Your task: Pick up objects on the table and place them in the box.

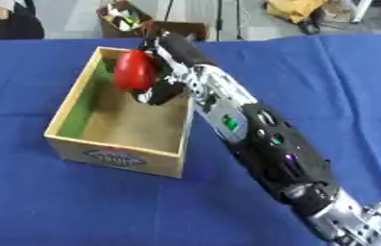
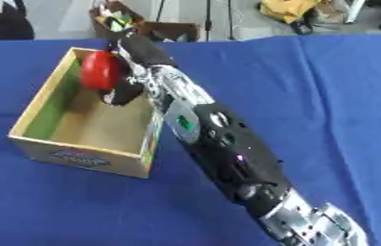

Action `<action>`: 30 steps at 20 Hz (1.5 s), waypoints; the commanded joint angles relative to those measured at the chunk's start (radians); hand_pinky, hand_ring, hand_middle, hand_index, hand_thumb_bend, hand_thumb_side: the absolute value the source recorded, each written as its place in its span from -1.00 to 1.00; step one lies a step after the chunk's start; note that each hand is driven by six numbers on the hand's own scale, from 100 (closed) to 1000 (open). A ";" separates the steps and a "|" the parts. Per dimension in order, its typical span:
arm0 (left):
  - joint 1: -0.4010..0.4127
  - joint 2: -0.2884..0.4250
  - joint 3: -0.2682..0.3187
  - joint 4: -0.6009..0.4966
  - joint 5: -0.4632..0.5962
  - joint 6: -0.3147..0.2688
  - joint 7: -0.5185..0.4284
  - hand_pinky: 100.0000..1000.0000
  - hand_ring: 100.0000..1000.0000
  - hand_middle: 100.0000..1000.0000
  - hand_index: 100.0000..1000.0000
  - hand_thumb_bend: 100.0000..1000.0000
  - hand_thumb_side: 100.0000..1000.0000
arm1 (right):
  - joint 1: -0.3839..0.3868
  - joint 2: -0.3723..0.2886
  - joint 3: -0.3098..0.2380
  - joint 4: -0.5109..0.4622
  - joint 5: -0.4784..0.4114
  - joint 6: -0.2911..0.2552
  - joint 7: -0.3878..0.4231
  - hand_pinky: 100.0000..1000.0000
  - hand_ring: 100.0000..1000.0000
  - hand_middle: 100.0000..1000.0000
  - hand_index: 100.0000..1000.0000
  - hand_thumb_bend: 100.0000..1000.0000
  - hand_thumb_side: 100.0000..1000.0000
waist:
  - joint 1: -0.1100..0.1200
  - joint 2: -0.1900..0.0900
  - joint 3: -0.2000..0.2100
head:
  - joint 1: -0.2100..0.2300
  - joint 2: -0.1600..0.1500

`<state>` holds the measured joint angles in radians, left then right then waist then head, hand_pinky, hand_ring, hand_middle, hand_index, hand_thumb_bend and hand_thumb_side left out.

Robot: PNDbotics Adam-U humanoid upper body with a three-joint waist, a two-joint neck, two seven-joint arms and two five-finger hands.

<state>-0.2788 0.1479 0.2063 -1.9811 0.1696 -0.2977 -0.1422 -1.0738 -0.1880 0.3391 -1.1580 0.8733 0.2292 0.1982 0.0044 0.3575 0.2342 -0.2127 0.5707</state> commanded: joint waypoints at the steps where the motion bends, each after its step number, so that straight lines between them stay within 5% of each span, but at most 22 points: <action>1: -0.014 0.007 -0.004 -0.019 0.004 -0.004 -0.001 -0.80 -0.43 -0.37 0.37 -1.00 0.52 | -0.016 0.007 0.024 0.030 0.052 -0.029 0.032 0.23 0.52 -0.09 -0.08 -1.00 -0.80 | 0.004 -0.017 0.004 | -0.004 -0.001; 2: -0.014 0.007 -0.005 -0.019 0.004 -0.004 -0.001 -0.80 -0.43 -0.37 0.37 -1.00 0.52 | -0.016 0.010 0.031 0.046 0.066 -0.042 0.046 0.24 0.54 -0.05 -0.05 -1.00 -0.78 | 0.004 -0.017 0.005 | -0.005 -0.001; 4: -0.016 0.006 -0.005 -0.019 0.004 -0.005 -0.001 -0.80 -0.43 -0.37 0.37 -1.00 0.52 | -0.017 0.016 0.040 0.070 0.096 -0.072 0.075 0.32 0.64 0.24 0.36 -1.00 -0.59 | 0.003 -0.017 0.006 | -0.005 -0.001; 5: -0.016 0.006 -0.005 -0.019 0.004 -0.005 -0.001 -0.80 -0.43 -0.37 0.37 -1.00 0.52 | -0.017 0.019 0.045 0.079 0.109 -0.086 0.090 0.43 0.77 0.49 0.65 -1.00 -0.39 | 0.003 -0.017 0.007 | -0.005 0.000; 7: -0.016 0.006 -0.005 -0.019 0.004 -0.004 -0.001 -0.80 -0.43 -0.37 0.37 -1.00 0.52 | -0.018 0.025 0.054 0.093 0.121 -0.116 0.120 0.57 0.92 0.70 0.82 -1.00 0.15 | 0.002 -0.018 0.007 | -0.006 0.000; 8: -0.016 0.006 -0.006 -0.019 0.004 -0.004 -0.001 -0.80 -0.43 -0.37 0.37 -1.00 0.52 | -0.021 0.026 0.056 0.093 0.123 -0.131 0.135 0.61 0.98 0.76 0.87 -0.73 0.45 | 0.002 -0.019 0.007 | -0.006 -0.001; 9: -0.017 0.006 -0.006 -0.019 0.004 -0.004 -0.002 -0.80 -0.43 -0.37 0.37 -1.00 0.52 | -0.023 0.026 0.055 0.089 0.123 -0.146 0.150 0.65 1.00 0.81 0.94 -0.07 0.62 | 0.002 -0.019 0.006 | -0.006 -0.001; 10: -0.017 0.006 -0.006 -0.019 0.004 -0.003 -0.002 -0.80 -0.43 -0.37 0.37 -1.00 0.52 | -0.025 0.024 0.052 0.083 0.123 -0.162 0.166 0.67 1.00 0.83 0.98 0.18 0.68 | 0.002 -0.020 0.006 | -0.005 -0.001; 13: -0.016 0.006 -0.005 -0.019 0.003 -0.002 -0.002 -0.80 -0.43 -0.37 0.37 -1.00 0.52 | -0.035 0.013 0.023 0.054 0.136 -0.204 0.210 0.70 1.00 0.86 1.00 0.26 0.73 | 0.003 -0.022 0.005 | -0.004 -0.001; 23: -0.008 0.007 0.000 -0.019 -0.003 0.000 0.004 -0.80 -0.43 -0.37 0.36 -1.00 0.52 | -0.076 -0.099 -0.090 -0.163 0.059 -0.200 0.266 0.68 1.00 0.79 0.97 0.12 0.96 | 0.003 -0.038 -0.009 | 0.032 0.016; 24: -0.007 0.007 0.001 -0.019 -0.005 0.000 0.006 -0.80 -0.43 -0.37 0.36 -1.00 0.52 | -0.080 -0.115 -0.105 -0.185 0.045 -0.198 0.256 0.64 1.00 0.74 0.93 -0.48 0.97 | 0.004 -0.041 -0.013 | 0.039 0.017; 25: -0.005 0.007 0.003 -0.019 -0.006 0.000 0.008 -0.79 -0.43 -0.37 0.36 -1.00 0.52 | -0.082 -0.133 -0.124 -0.208 0.032 -0.195 0.245 0.62 1.00 0.70 0.90 -0.82 0.86 | 0.004 -0.043 -0.017 | 0.045 0.018; 26: -0.003 0.007 0.005 -0.019 -0.007 0.001 0.010 -0.79 -0.43 -0.37 0.36 -1.00 0.51 | -0.083 -0.150 -0.148 -0.232 0.016 -0.192 0.230 0.58 0.96 0.64 0.87 -1.00 0.98 | 0.005 -0.045 -0.022 | 0.053 0.020; 27: -0.002 0.007 0.007 -0.019 -0.009 0.000 0.012 -0.79 -0.43 -0.37 0.36 -1.00 0.52 | -0.081 -0.166 -0.171 -0.257 0.001 -0.190 0.216 0.53 0.93 0.58 0.82 -1.00 0.63 | 0.006 -0.047 -0.027 | 0.058 0.021; 28: 0.000 0.008 0.008 -0.019 -0.011 0.001 0.015 -0.79 -0.43 -0.37 0.36 -1.00 0.52 | -0.079 -0.184 -0.195 -0.281 -0.014 -0.191 0.201 0.50 0.90 0.56 0.80 -1.00 0.56 | 0.007 -0.050 -0.033 | 0.066 0.024; 29: 0.002 0.008 0.010 -0.019 -0.013 0.001 0.017 -0.79 -0.43 -0.37 0.36 -1.00 0.51 | -0.073 -0.204 -0.221 -0.307 -0.030 -0.193 0.185 0.50 0.89 0.55 0.80 -1.00 0.74 | 0.008 -0.053 -0.038 | 0.071 0.026; 30: 0.004 0.008 0.011 -0.019 -0.014 0.001 0.019 -0.79 -0.43 -0.37 0.36 -1.00 0.52 | -0.063 -0.225 -0.246 -0.332 -0.045 -0.197 0.170 0.49 0.87 0.53 0.79 -1.00 0.49 | 0.010 -0.055 -0.044 | 0.077 0.028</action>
<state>-0.2717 0.1478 0.2068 -1.9813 0.1607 -0.2963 -0.1291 -1.1207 -0.3710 0.1291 -1.4421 0.8527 0.0330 0.3882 0.0107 0.3251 0.1877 -0.1444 0.5926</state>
